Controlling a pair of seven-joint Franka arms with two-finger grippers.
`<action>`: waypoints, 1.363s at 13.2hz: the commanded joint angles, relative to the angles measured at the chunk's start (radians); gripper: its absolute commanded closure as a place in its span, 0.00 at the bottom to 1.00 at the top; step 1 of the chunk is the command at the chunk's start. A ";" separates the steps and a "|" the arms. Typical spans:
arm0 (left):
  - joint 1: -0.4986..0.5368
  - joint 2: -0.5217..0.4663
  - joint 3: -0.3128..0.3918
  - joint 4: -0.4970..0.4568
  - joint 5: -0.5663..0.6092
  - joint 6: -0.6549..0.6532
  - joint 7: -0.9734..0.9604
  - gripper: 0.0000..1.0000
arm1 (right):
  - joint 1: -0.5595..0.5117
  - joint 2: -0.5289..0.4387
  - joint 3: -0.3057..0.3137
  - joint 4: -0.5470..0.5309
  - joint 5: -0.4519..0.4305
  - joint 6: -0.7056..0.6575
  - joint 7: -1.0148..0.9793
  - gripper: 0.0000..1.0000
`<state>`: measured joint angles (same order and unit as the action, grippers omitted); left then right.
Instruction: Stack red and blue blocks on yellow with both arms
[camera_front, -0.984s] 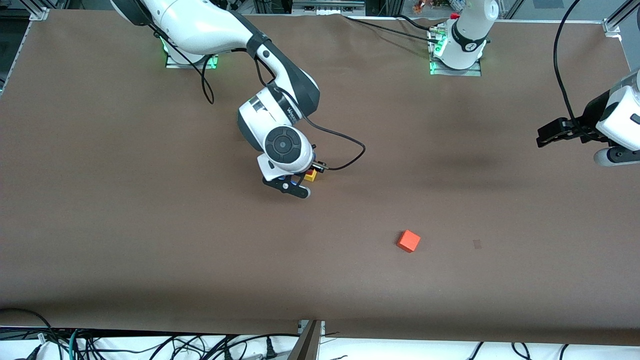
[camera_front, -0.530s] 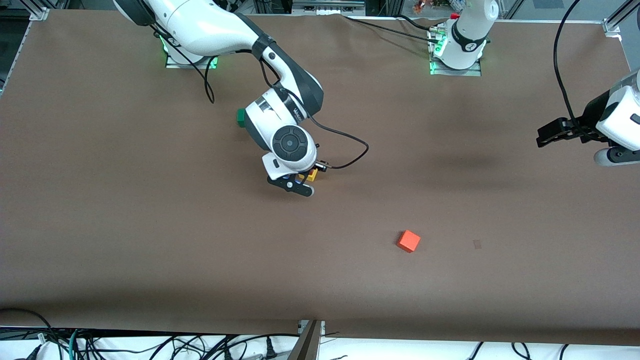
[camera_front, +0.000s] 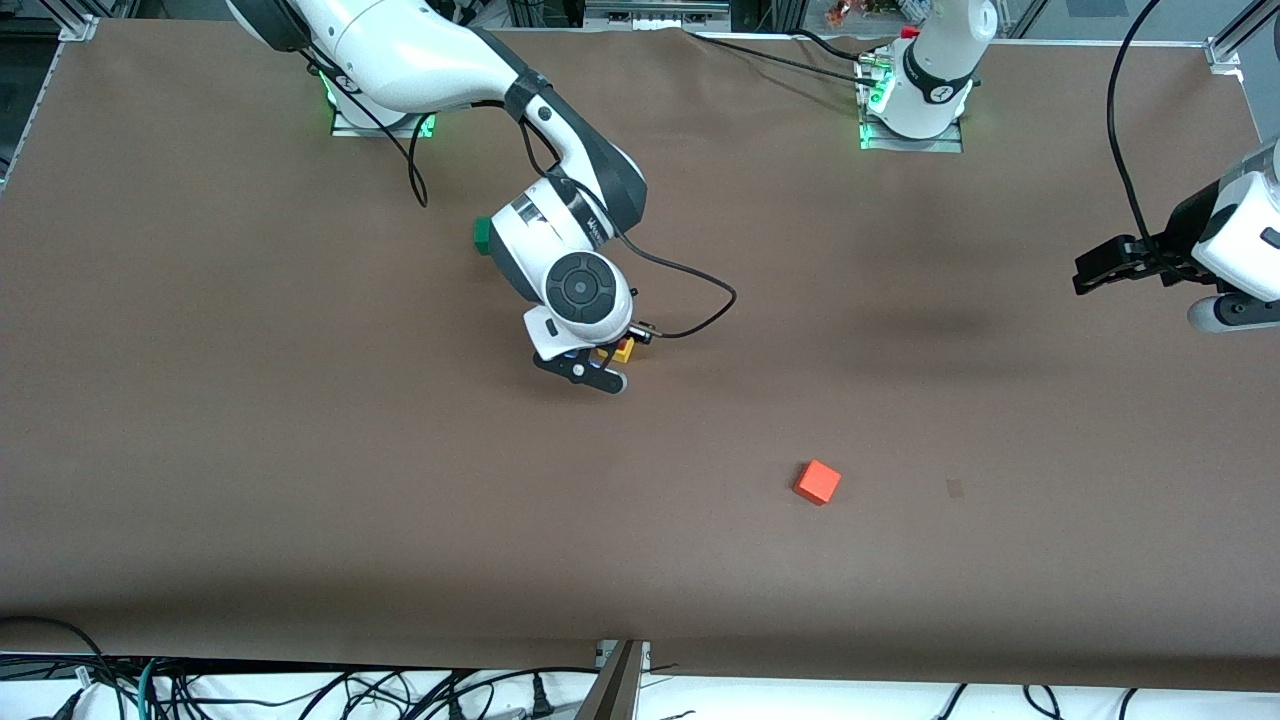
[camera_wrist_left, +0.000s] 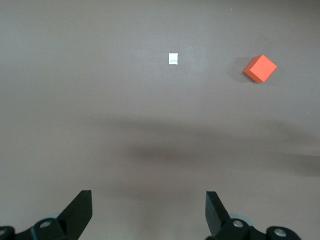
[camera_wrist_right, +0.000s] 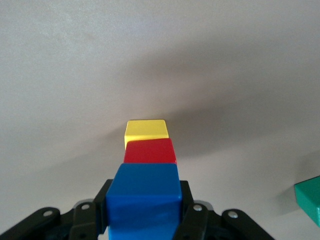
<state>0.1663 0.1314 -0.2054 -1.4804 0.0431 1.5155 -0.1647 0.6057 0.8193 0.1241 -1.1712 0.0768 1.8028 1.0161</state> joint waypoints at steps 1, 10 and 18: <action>0.009 0.016 -0.003 0.031 -0.025 -0.005 0.022 0.00 | 0.006 -0.019 -0.007 -0.019 -0.012 0.007 0.025 0.20; 0.009 0.016 -0.003 0.031 -0.025 -0.005 0.022 0.00 | -0.007 -0.089 -0.015 -0.018 -0.005 -0.034 0.018 0.01; 0.009 0.016 -0.003 0.031 -0.025 -0.005 0.022 0.00 | -0.103 -0.261 -0.119 -0.019 0.000 -0.125 -0.059 0.00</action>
<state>0.1664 0.1320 -0.2054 -1.4801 0.0431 1.5155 -0.1647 0.5030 0.6014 0.0487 -1.1642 0.0767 1.6867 0.9684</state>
